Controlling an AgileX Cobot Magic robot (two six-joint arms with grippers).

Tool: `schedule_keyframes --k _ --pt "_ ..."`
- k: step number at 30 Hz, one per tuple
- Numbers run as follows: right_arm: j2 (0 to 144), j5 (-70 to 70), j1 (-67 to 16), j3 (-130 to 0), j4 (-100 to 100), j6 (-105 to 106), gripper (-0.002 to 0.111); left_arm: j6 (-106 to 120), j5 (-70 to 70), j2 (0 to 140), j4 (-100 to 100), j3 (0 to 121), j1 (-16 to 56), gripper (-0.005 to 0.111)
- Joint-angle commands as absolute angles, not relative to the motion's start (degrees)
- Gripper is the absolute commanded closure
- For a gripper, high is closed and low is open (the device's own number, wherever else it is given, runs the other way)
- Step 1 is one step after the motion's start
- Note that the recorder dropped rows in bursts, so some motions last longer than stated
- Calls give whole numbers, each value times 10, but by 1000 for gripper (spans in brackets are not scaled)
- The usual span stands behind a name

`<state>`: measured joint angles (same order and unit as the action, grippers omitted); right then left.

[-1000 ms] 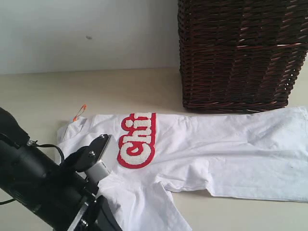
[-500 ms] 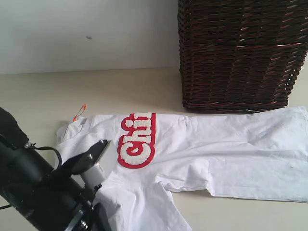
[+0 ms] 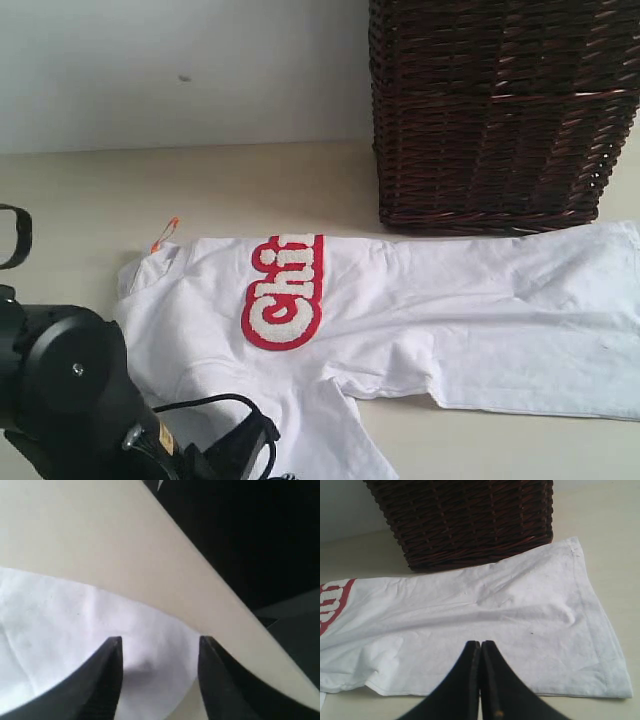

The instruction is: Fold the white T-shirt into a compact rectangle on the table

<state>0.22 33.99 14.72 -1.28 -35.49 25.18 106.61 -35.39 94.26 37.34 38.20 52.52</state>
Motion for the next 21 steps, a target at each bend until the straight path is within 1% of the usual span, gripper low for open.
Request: schedule_keyframes --k 1,6,8,10,12,14,15,21 --pt "0 335 146 -10 -357 254 108 1098 -342 947 370 380 532 60" --pt "0 335 146 -10 -357 254 108 1141 -374 970 375 380 533 60" --pt "0 335 146 -10 -357 254 108 1142 -376 982 386 380 537 65" --pt "0 335 146 -10 -357 254 108 1138 -376 987 395 380 544 74" --pt "0 335 146 -10 -357 254 108 1138 -376 987 413 380 549 87" --pt "0 335 146 -10 -357 254 108 1138 -376 985 445 380 549 104" --pt "0 335 146 -10 -357 254 108 1138 -376 985 452 380 549 106" --pt "0 335 146 -10 -357 254 108 1089 -376 983 457 380 549 107"
